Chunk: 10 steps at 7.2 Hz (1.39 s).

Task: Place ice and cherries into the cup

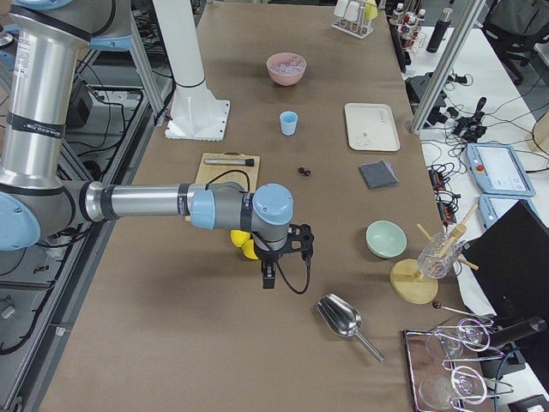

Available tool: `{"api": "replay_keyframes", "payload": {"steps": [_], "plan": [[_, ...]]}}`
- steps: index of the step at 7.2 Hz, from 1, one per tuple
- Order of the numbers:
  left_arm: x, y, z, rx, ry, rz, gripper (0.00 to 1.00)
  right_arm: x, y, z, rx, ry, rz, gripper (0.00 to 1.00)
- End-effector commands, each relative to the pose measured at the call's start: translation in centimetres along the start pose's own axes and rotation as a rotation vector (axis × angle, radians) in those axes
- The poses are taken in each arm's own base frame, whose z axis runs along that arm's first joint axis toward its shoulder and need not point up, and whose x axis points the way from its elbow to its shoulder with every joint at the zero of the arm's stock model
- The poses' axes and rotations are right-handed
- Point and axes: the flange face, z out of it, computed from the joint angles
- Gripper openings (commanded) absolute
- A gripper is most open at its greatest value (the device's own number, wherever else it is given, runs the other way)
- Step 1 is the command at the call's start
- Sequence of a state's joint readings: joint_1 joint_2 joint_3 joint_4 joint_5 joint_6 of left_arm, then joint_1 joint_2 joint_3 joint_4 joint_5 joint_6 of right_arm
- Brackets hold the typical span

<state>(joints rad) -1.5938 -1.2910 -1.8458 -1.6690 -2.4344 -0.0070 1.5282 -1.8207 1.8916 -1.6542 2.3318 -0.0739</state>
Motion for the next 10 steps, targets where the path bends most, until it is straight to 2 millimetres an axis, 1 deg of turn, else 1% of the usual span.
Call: {"api": "replay_keyframes", "payload": {"steps": [1, 3, 4, 5, 6, 7, 8, 9, 10], "plan": [[0.1, -0.1, -0.1, 0.002, 0.000, 0.003, 0.99, -0.6, -0.4, -0.6, 0.015, -0.007, -0.007, 1.00], [0.2, -0.3, -0.2, 0.004, 0.000, 0.004, 0.99, -2.6, -0.3, -2.6, 0.054, -0.030, -0.077, 1.00], [0.2, -0.3, -0.2, 0.005, 0.000, 0.007, 0.99, -1.9, 0.2, -2.8, 0.073, -0.130, -0.047, 1.00], [0.2, -0.5, -0.3, 0.008, 0.001, 0.008, 0.99, -0.9, 0.7, -4.9, 0.130, -0.141, -0.018, 1.00], [0.5, -0.7, -0.5, 0.023, 0.003, 0.027, 0.99, -1.6, -1.2, -6.7, 0.166, -0.130, -0.038, 1.00], [0.9, -1.1, -0.9, 0.081, 0.003, 0.092, 0.99, -1.7, -2.4, -8.6, 0.210, -0.120, -0.047, 1.00], [1.8, -1.7, -1.6, 0.163, 0.004, 0.186, 0.99, -1.1, -2.4, -9.6, 0.234, -0.122, -0.032, 1.00], [2.2, -2.8, -2.2, 0.263, 0.000, 0.294, 0.99, -1.1, -2.4, -9.8, 0.238, -0.123, -0.029, 1.00], [2.0, -2.5, -1.8, 0.282, 0.044, 0.323, 0.99, -1.0, -2.3, -9.9, 0.240, -0.119, -0.035, 1.00]]}}
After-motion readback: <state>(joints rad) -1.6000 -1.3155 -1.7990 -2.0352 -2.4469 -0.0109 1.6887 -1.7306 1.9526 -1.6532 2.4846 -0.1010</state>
